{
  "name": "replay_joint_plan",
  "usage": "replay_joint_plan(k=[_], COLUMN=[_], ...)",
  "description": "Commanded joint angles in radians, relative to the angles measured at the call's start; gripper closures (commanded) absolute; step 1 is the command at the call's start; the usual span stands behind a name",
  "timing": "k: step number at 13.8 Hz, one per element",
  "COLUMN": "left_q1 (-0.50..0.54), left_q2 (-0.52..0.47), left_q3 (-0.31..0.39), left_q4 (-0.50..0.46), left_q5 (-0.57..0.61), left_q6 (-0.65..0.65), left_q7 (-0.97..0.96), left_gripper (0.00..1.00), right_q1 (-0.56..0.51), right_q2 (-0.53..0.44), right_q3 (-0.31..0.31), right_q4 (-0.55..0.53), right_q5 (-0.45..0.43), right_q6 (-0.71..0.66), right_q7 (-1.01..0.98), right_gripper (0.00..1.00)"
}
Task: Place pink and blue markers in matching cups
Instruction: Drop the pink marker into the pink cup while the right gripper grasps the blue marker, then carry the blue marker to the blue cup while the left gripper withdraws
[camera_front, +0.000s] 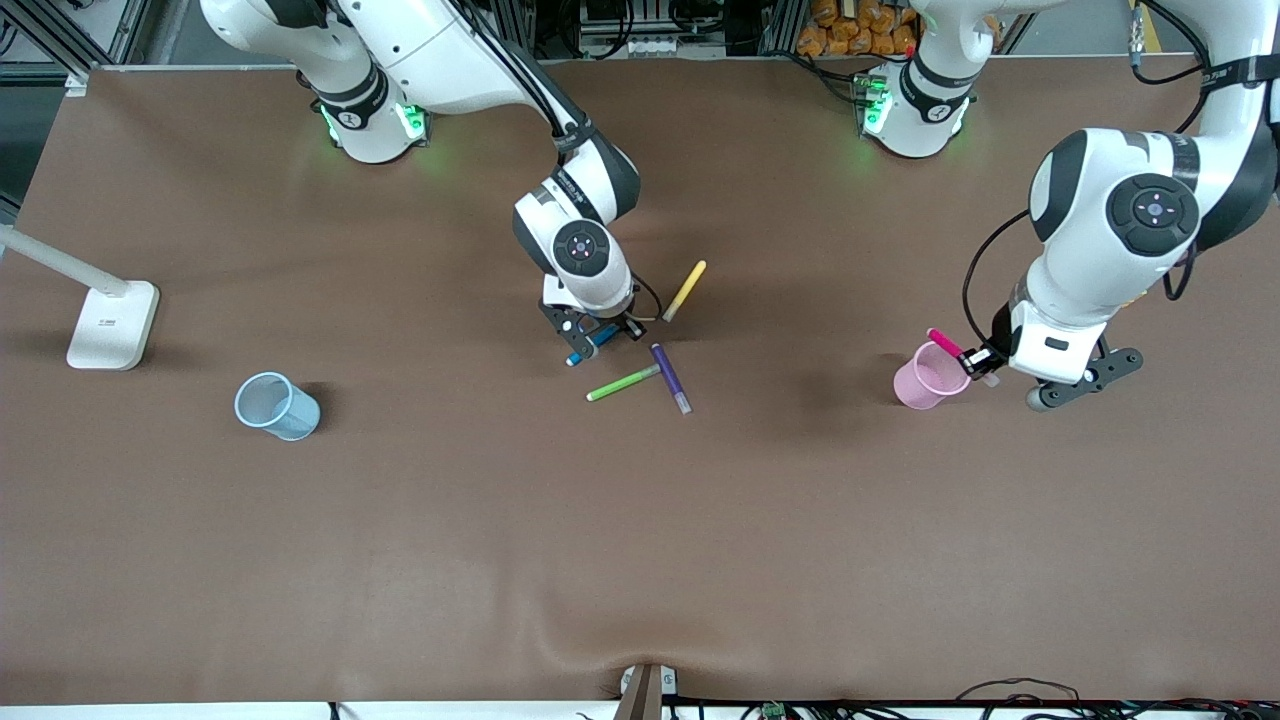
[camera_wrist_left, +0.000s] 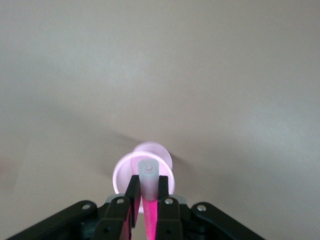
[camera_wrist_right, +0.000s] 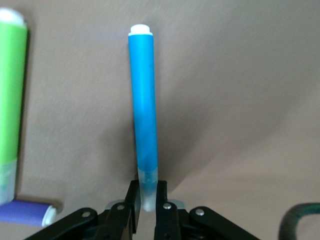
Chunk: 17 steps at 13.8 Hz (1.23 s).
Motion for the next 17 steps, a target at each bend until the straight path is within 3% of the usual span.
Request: replay_joint_plan(k=[1,4,9,10,11,12,13,15,17], left_q1=[0.045,0.082,0.081,0.078,0.076,0.079,0.081,0.073,0.073], left_q2=[-0.050,-0.035,0.010,0.014,0.014,0.013,0.010,0.005,0.002], left_q3=[-0.007,-0.009,-0.012,-0.013,-0.013,-0.013,-0.013,-0.016,-0.047], left_q4=[-0.171,-0.210,-0.237,-0.234,-0.230,-0.224,-0.210,-0.140,-0.003], left_q5=[0.053,0.098,0.098,0.098,0.098,0.098,0.099,0.098,0.090], left_q6=[0.208,0.303,0.306,0.301,0.297,0.292,0.271,0.164,-0.029], left_q7=[-0.010,-0.010,-0.013,-0.013,-0.016,-0.008,-0.004,-0.002,0.002], left_gripper=[1.00,1.00,1.00,0.92,0.66,0.30,0.00,0.00,0.00], right_q1=[-0.091,-0.183,-0.347,-0.389,-0.438,-0.482,-0.519,-0.576,-0.628], right_q2=[-0.096,-0.130,-0.196,-0.205,-0.208,-0.208,-0.208,-0.208,-0.207], right_q3=[0.004,0.004,0.006,0.006,0.006,0.006,0.004,0.004,0.003], right_q4=[0.010,0.074,0.103,0.103,0.102,0.102,0.102,0.103,0.112], right_q5=[-0.018,-0.014,-0.005,-0.005,-0.002,0.017,0.041,0.041,0.041], right_q6=[-0.186,-0.432,-0.647,-0.682,-0.717,-0.748,-0.779,-0.811,-0.843], right_q7=[-0.076,-0.191,-0.417,-0.475,-0.542,-0.613,-0.679,-0.754,-0.816], right_gripper=[1.00,1.00,1.00,1.00,1.00,1.00,1.00,1.00,1.00])
